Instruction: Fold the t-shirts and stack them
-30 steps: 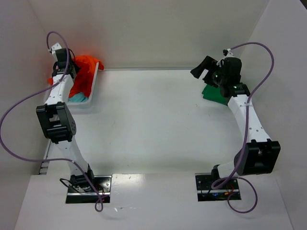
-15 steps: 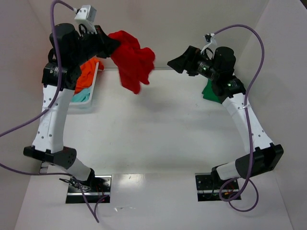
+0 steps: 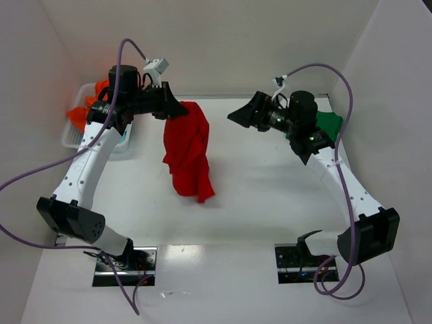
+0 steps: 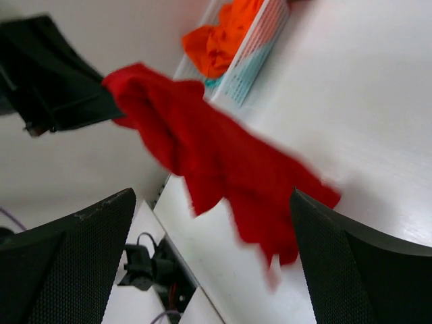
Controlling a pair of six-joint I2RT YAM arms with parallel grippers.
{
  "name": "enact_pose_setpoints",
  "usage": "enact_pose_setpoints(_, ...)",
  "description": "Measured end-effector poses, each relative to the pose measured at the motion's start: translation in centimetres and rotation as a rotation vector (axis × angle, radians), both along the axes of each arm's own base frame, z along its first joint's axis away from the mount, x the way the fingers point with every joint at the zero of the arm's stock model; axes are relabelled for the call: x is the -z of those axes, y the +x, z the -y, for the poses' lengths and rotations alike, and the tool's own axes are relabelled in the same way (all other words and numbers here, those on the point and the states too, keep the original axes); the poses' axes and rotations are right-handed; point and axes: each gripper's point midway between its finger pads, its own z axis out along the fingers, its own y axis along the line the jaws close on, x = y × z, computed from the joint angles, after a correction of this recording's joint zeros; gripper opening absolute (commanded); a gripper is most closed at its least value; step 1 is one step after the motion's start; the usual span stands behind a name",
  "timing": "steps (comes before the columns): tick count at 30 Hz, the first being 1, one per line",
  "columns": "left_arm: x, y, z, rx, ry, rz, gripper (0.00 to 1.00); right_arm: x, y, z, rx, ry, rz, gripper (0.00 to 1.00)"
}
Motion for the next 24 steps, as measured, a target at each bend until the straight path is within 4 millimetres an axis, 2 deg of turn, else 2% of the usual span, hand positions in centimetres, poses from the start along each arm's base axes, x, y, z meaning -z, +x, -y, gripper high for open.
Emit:
enact_pose_setpoints(3, 0.3, 0.3, 0.5, 0.029, -0.012, -0.011, 0.0, 1.2, -2.3, -2.9, -0.079, 0.001, 0.005, 1.0)
enact_pose_setpoints(7, -0.9, 1.3, 1.1, 0.051, -0.034, 0.021, 0.0, 2.4, -7.4, -9.1, -0.235, -0.03, 0.028, 1.0)
enact_pose_setpoints(10, -1.9, 1.9, 1.5, 0.069, -0.053, 0.054, 0.0, 3.5, -8.5, -11.6, -0.264, -0.071, 0.046, 1.0)
enact_pose_setpoints(12, -2.1, 1.9, 1.6, 0.079, -0.058, 0.057, 0.0, 4.8, -8.0, -12.6, -0.241, -0.108, 0.045, 1.0)
enact_pose_setpoints(14, -2.4, 2.0, 1.7, 0.086, -0.062, 0.064, 0.0, 6.4, -7.0, -12.8, -0.196, -0.148, 0.032, 1.0)
enact_pose_setpoints(15, -2.6, 2.0, 1.8, 0.089, -0.065, 0.068, 0.0, 7.2, -5.7, -12.5, -0.133, -0.179, 0.029, 1.0)
enact_pose_setpoints(17, -2.9, 2.0, 1.8, 0.093, -0.067, 0.075, 0.0, 7.6, -4.4, -11.6, -0.046, -0.207, 0.033, 1.0)
enact_pose_setpoints(21, -4.1, 1.9, 1.9, 0.099, -0.077, 0.102, 0.0, 6.5, -2.9, -9.5, 0.079, -0.217, 0.069, 0.99)
enact_pose_setpoints(24, -4.7, 1.7, 2.0, 0.104, -0.09, 0.101, 0.0, 4.7, -2.1, -6.6, 0.174, -0.197, 0.103, 0.97)
